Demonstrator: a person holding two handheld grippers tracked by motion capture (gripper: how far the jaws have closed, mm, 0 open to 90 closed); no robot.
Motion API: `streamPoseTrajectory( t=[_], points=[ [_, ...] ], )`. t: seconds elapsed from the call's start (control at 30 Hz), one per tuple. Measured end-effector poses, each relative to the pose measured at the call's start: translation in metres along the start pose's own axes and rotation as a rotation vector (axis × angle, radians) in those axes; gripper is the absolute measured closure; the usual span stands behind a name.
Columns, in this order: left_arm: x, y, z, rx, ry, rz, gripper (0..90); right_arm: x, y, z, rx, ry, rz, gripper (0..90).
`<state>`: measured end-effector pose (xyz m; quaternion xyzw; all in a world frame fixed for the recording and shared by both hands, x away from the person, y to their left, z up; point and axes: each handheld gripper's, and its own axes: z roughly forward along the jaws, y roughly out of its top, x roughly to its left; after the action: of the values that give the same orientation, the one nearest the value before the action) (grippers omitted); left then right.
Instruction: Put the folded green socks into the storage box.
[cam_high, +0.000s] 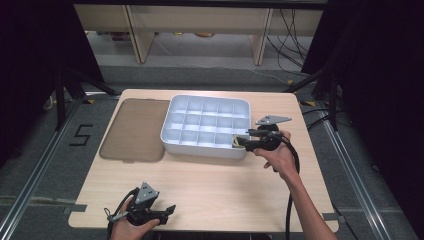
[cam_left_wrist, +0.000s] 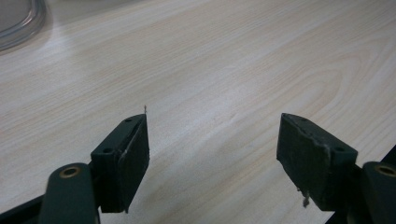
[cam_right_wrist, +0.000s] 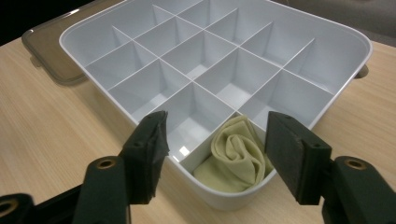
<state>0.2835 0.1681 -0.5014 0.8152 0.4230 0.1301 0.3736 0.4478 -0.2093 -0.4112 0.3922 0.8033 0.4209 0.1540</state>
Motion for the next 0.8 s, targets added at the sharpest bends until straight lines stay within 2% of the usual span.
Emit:
streamPoseTrajectory(
  t=[0.03, 0.07, 0.13, 0.17, 0.2, 0.23, 0.33, 0.37, 0.4, 0.43, 0.47, 0.53, 0.57, 0.6, 0.63, 0.7, 0.73, 0.77, 0.8],
  points=[
    [-0.001, 0.0, 0.001, -0.01, 0.002, -0.009, 25.0, 0.001, -0.001, -0.001, -0.013, 0.006, 0.012, 37.5],
    [0.0, 0.0, 0.0, -0.007, 0.001, -0.006, 24.9, 0.0, -0.003, -0.001, -0.024, 0.006, -0.003, 36.2],
    [0.0, 0.0, 0.0, -0.002, 0.006, 0.017, 25.0, 0.002, -0.004, -0.006, -0.009, -0.002, 0.0, 34.0],
    [0.0, 0.0, 0.0, -0.001, 0.005, 0.014, 25.0, 0.004, -0.006, -0.006, -0.024, -0.006, 0.014, 32.0],
    [0.0, 0.0, 0.0, -0.001, 0.005, 0.014, 25.0, 0.002, -0.007, -0.007, -0.019, -0.008, -0.006, 31.0],
    [0.0, 0.0, 0.0, 0.0, 0.004, 0.014, 25.0, 0.004, -0.008, -0.009, -0.016, -0.007, 0.01, 29.8],
    [0.0, 0.0, 0.001, -0.01, 0.007, 0.003, 24.9, 0.007, -0.01, -0.012, -0.033, 0.001, 0.014, 25.4],
    [0.0, 0.0, 0.001, -0.014, 0.016, 0.0, 24.9, 0.009, -0.012, -0.012, -0.043, 0.004, 0.039, 24.1],
    [0.0, 0.0, 0.001, -0.014, 0.008, 0.003, 24.9, 0.01, -0.012, -0.014, -0.034, 0.004, 0.039, 23.4],
    [0.0, 0.0, 0.001, -0.011, 0.007, 0.002, 25.0, 0.011, -0.014, -0.014, -0.048, 0.002, 0.035, 22.8],
    [0.0, 0.0, 0.001, -0.013, 0.014, 0.003, 25.0, 0.01, -0.015, -0.015, -0.049, -0.005, 0.007, 21.6],
    [0.0, 0.0, 0.001, -0.01, 0.01, -0.002, 25.0, 0.013, -0.019, -0.016, -0.058, -0.017, 0.014, 20.4],
    [0.0, -0.001, 0.002, -0.015, 0.015, -0.006, 25.0, 0.012, -0.021, -0.015, -0.056, 0.0, 0.005, 20.1],
    [0.0, -0.001, 0.002, -0.015, 0.015, -0.013, 25.0, 0.015, -0.022, -0.016, -0.043, 0.003, 0.025, 18.9],
    [-0.001, -0.001, 0.002, -0.016, 0.014, -0.016, 24.9, 0.015, -0.023, -0.017, -0.035, -0.006, 0.008, 18.6],
    [0.0, 0.0, 0.001, -0.004, 0.016, 0.016, 25.0, 0.015, -0.026, -0.017, -0.048, -0.003, 0.017, 18.2],
    [0.0, 0.0, 0.001, -0.005, 0.014, 0.016, 25.0, 0.015, -0.027, -0.018, -0.037, 0.0, 0.012, 18.0],
    [0.001, 0.0, 0.001, -0.005, 0.007, 0.021, 25.0, 0.014, -0.027, -0.018, -0.052, -0.015, -0.019, 18.0],
    [0.001, 0.0, 0.001, -0.002, 0.005, 0.023, 25.0, 0.014, -0.028, -0.019, -0.044, -0.016, -0.021, 17.9]
  ],
)
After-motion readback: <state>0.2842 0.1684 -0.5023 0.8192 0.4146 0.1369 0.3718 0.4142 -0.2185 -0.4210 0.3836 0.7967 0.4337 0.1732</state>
